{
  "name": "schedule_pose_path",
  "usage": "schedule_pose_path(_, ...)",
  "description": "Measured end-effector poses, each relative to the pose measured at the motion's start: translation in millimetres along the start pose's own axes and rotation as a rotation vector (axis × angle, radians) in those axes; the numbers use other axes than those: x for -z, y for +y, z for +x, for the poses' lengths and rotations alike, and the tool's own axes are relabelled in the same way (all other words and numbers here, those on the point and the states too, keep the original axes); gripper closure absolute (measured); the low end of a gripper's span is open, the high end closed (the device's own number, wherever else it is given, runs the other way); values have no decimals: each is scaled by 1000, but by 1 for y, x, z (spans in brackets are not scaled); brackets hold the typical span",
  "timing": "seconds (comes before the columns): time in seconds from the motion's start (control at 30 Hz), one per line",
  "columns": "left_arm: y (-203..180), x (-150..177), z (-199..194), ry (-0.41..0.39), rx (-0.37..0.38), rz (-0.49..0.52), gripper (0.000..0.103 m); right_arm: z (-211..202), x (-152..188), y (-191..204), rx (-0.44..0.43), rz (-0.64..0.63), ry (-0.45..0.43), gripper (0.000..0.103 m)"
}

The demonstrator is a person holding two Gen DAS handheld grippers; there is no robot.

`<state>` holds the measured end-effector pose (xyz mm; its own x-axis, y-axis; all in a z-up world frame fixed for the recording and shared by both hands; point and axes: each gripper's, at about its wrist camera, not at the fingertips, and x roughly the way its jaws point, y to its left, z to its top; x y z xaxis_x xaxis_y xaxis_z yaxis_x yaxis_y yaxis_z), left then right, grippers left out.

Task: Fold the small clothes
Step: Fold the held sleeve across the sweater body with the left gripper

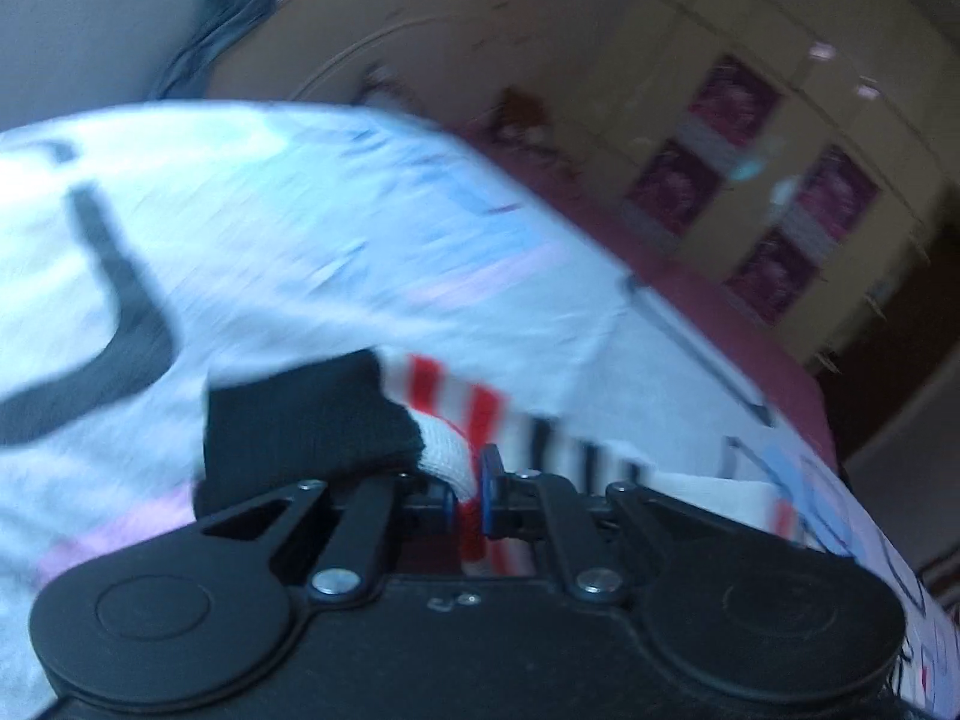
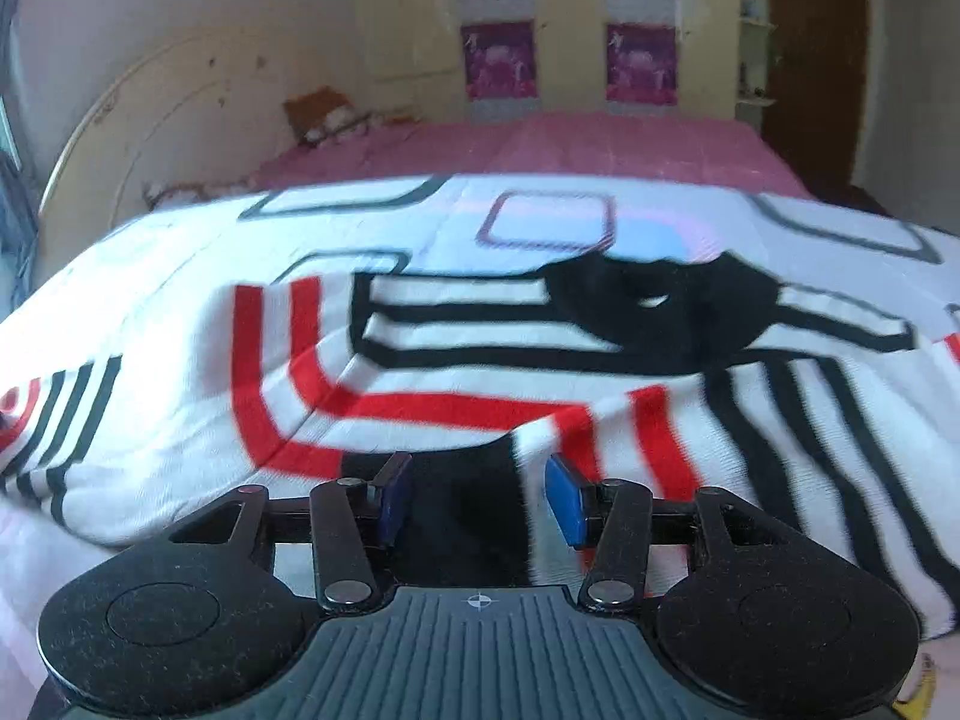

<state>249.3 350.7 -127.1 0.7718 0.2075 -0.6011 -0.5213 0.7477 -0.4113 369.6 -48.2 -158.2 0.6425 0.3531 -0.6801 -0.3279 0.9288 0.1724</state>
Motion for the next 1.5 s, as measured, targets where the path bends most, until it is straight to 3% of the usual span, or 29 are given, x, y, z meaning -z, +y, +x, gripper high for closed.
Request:
schedule_pose_path(0.13,-58,-2,-23,-25,133,125,95,-14,-1,-20,-9,68,-16,54)
schedule_pose_path(0.27,-130,15,-30,24,295,243,95,-38,-4,-40,3,95,-59,54)
schedule_pose_path(0.43,-218,67,-20,126,450,381,95,-68,3,-72,42,117,-85,54)
schedule_pose_path(0.57,-272,121,-3,221,501,518,95,-86,15,-101,75,150,-77,54)
schedule_pose_path(0.67,-296,159,14,308,477,610,87,-93,24,-116,82,170,-66,54)
schedule_pose_path(0.77,-303,181,16,375,435,648,71,-98,30,-124,64,186,-55,54)
schedule_pose_path(0.8,-303,182,16,374,435,652,59,-98,31,-125,55,187,-56,54)
schedule_pose_path(0.83,-302,182,13,364,436,662,38,-99,31,-124,50,185,-56,54)
schedule_pose_path(0.9,-299,178,2,314,434,698,28,-97,29,-119,29,177,-57,54)
schedule_pose_path(1.03,-276,161,-21,259,396,727,28,-91,23,-99,-35,127,-55,54)
schedule_pose_path(1.23,-219,132,-35,162,218,688,28,-69,16,-49,-134,25,-28,54)
schedule_pose_path(1.4,-182,124,-28,174,99,660,29,-47,19,-16,-145,-60,2,54)
schedule_pose_path(1.5,-176,125,-16,184,86,648,34,-38,18,-4,-136,-94,19,54)
